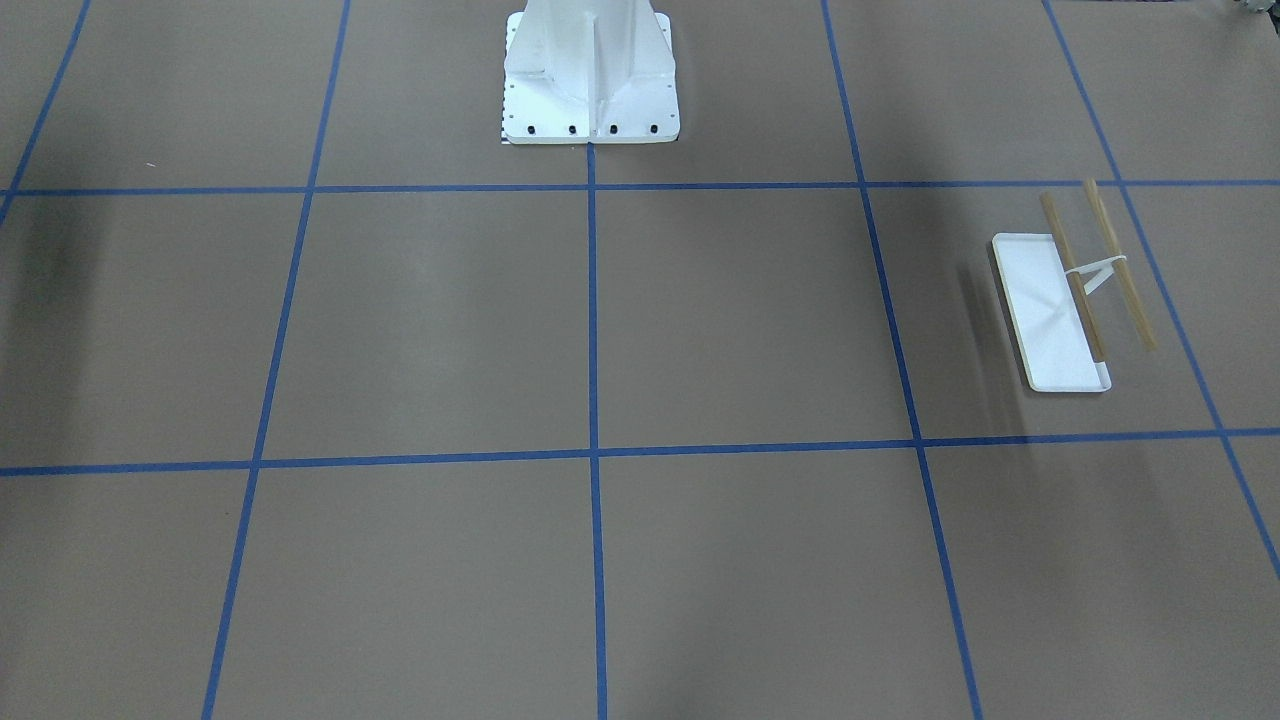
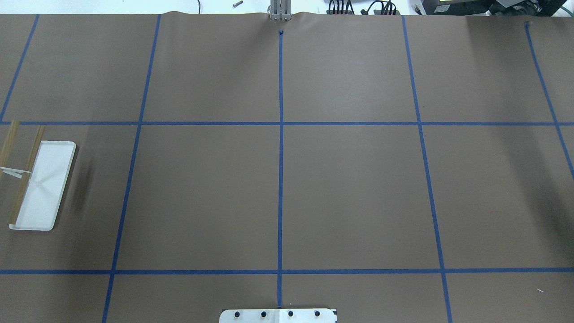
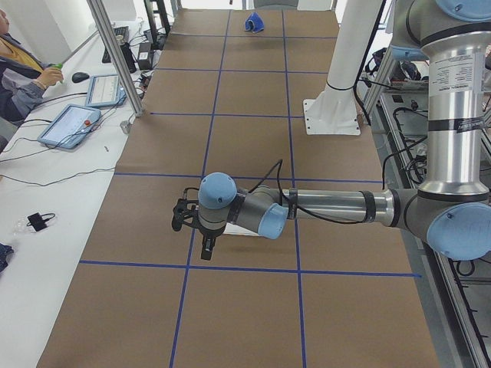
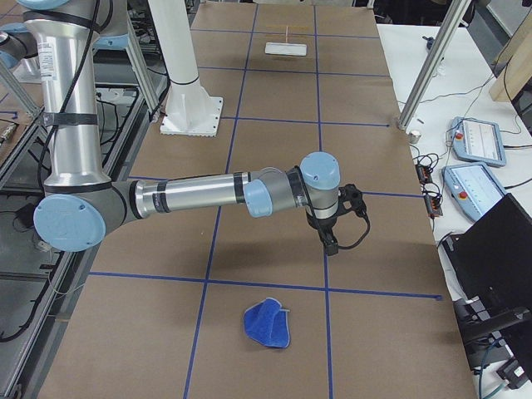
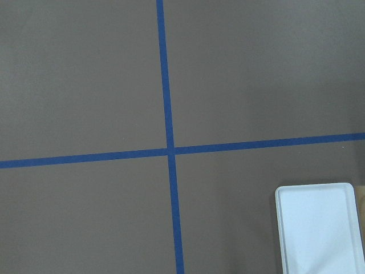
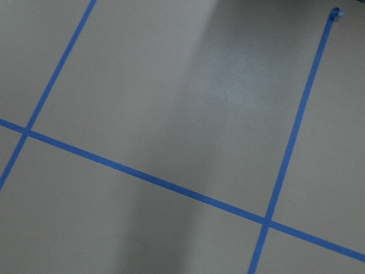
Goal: Hang towel on rack
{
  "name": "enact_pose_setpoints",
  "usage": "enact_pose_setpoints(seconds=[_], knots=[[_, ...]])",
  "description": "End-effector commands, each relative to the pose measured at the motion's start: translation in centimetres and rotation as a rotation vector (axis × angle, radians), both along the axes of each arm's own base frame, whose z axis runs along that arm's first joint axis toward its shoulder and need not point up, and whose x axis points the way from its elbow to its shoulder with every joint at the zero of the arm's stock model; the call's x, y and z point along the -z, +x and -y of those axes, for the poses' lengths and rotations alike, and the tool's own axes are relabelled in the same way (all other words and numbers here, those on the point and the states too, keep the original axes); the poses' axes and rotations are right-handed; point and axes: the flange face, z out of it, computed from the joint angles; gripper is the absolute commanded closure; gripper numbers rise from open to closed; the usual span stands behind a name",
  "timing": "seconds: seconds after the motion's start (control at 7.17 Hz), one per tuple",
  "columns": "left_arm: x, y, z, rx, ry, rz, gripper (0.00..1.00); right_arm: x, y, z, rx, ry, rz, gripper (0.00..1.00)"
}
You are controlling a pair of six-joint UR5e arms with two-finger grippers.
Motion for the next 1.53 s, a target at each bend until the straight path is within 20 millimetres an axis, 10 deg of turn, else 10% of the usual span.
enact_pose_setpoints(seconds=[0.0, 1.4], knots=[[0.3, -0.2, 0.0, 0.002, 0.006, -0.001, 0.02, -4.2, 0.1, -1.0, 0.041, -0.042, -0.016, 0.00], [-1.1, 0.2, -1.1, -0.007, -0.028, -0.038, 0.02, -4.7, 0.0, -1.6, 0.047, -0.038, -0.012, 0.00]])
